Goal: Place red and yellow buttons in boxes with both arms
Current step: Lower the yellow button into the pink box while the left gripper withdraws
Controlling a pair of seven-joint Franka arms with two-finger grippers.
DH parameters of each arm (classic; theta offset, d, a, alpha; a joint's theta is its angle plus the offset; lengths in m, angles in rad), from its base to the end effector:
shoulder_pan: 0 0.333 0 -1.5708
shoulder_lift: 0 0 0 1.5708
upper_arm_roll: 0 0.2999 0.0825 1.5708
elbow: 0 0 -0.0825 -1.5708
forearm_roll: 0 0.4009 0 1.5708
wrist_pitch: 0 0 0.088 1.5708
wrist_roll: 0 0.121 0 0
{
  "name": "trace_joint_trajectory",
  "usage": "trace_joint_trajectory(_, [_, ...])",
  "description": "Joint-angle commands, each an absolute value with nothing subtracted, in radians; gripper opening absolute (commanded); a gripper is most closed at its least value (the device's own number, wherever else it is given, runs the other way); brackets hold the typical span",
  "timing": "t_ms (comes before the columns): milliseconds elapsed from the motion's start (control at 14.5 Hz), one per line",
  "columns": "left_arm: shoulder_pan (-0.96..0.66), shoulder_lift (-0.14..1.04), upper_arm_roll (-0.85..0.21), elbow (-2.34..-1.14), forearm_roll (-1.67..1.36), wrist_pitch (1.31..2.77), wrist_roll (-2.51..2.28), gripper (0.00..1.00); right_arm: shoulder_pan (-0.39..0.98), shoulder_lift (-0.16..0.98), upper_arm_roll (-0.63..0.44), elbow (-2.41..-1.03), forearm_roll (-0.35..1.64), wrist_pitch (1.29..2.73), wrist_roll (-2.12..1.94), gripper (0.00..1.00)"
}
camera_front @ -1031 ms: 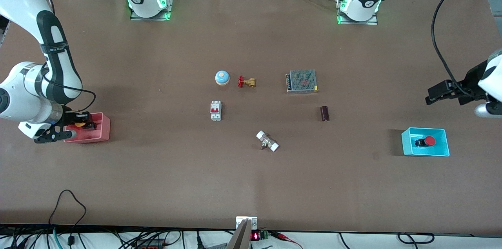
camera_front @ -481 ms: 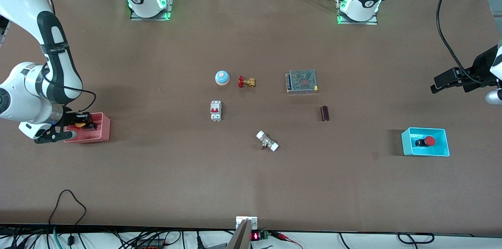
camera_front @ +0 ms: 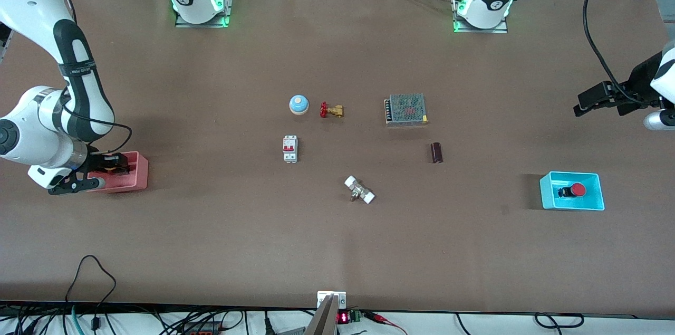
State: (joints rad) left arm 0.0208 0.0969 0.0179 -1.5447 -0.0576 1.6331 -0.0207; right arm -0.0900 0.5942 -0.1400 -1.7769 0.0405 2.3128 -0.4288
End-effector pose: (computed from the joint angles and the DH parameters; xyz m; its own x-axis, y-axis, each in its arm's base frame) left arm 0.6037 0.0163 0.5559 0.9980 0.0628 -0.0097 0.0633 -0.9965 0.0555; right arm 0.6401 -0.1447 0.1825 0.9795 0.1899 -0.0678 0.1919 -0.9811 0.0238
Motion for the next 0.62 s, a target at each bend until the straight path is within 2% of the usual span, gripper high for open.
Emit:
trace_joint_trajectory(0, [0.012,0.069,0.023,-1.568,-0.028,1.612,-0.020,1.00,-0.101,0.600,-0.132,-1.756,0.061,2.316,-0.440,0.83])
trace_joint_trajectory(69, [0.014,0.066,0.023,-1.568,-0.028,1.611,-0.020,1.00,-0.098,0.592,-0.130,-1.755,0.061,2.315,-0.442,0.86])
trace_joint_trajectory(138, [0.014,0.064,0.023,-1.568,-0.028,1.609,-0.020,1.00,-0.098,0.580,-0.127,-1.755,0.061,2.310,-0.443,0.97])
trace_joint_trajectory(206, [0.014,0.061,0.023,-1.568,-0.029,1.611,-0.020,1.00,-0.097,0.569,-0.126,-1.755,0.061,2.304,-0.445,1.00])
trace_joint_trajectory(550, [0.018,0.060,0.023,-1.566,-0.031,1.611,-0.020,1.00,-0.087,0.453,-0.103,-1.755,0.061,2.217,-0.442,1.00])
